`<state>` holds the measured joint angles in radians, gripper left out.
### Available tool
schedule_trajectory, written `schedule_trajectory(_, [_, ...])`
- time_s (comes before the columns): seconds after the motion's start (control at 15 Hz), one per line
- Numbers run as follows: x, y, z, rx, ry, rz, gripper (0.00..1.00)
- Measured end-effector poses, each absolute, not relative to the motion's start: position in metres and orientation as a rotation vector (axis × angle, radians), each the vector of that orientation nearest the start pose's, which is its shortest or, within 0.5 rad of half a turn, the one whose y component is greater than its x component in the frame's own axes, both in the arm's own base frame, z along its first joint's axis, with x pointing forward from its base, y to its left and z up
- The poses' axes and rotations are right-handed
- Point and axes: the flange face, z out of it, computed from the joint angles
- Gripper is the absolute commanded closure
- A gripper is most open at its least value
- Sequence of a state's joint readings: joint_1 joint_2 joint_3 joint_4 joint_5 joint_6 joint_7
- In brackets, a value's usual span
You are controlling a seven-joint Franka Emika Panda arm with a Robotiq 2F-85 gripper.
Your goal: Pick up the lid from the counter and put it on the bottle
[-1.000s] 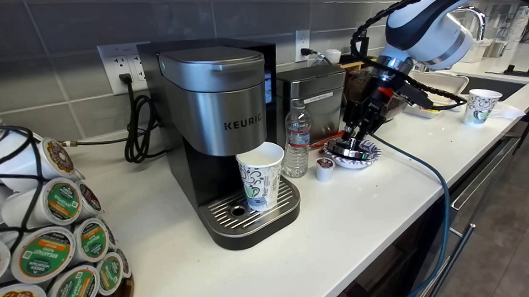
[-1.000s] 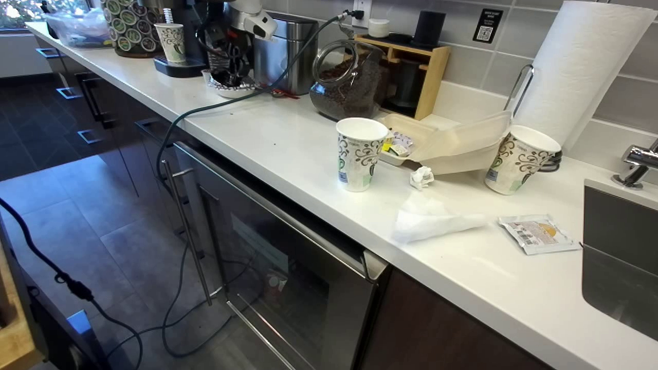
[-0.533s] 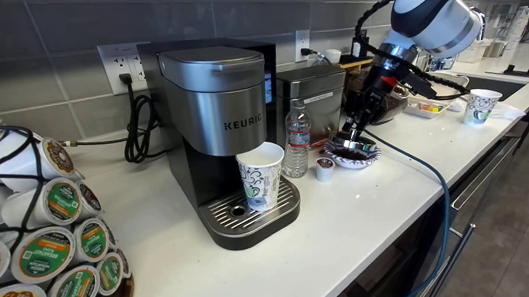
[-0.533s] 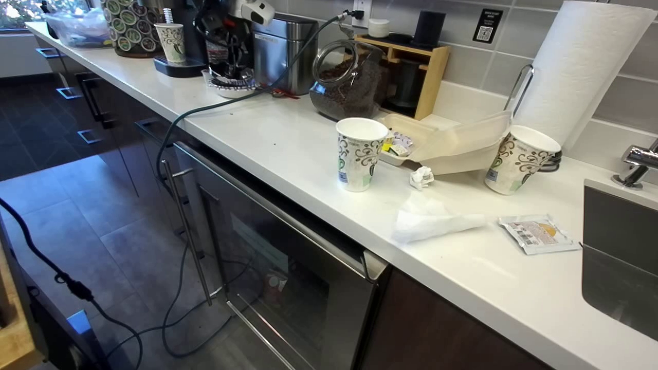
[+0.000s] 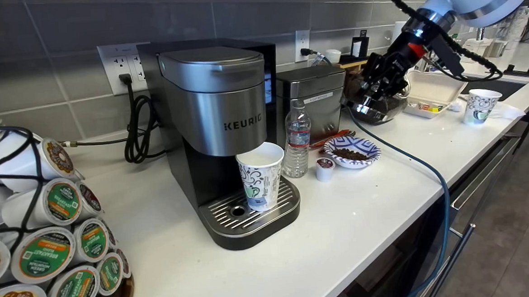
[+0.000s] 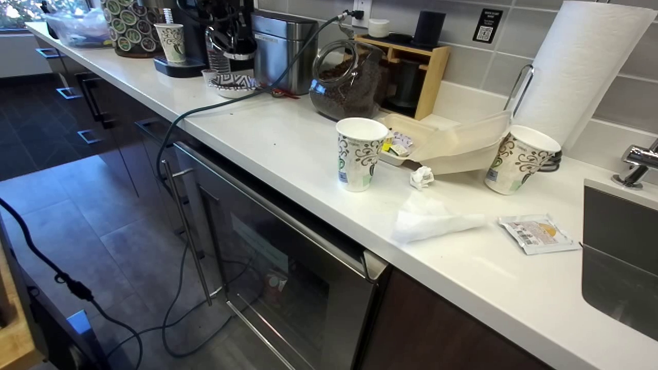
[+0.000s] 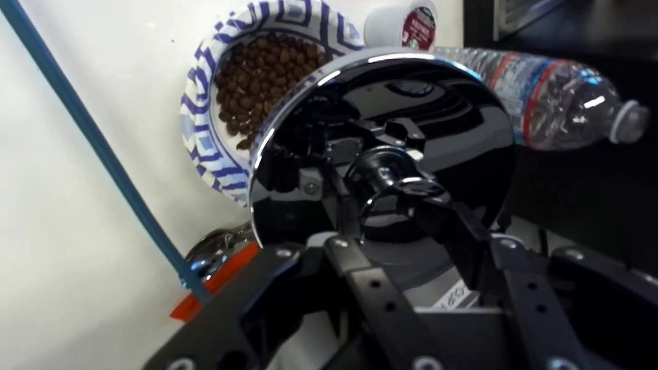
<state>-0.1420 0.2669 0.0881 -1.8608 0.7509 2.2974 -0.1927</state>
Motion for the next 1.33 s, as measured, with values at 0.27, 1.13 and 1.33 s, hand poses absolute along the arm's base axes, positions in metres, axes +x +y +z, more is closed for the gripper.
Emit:
schedule_trajectory(0.27, [0.599,-0.076,0.414,-2.338,0.664,-0.449,0.79])
schedule_trajectory(1.13, [0.527,-0.149,0.419,-1.827,1.387,-0.943,0.54])
schedule_trajectory(1.33, [0.529,-0.169,0.425,-1.775,1.432,-0.985,0.54])
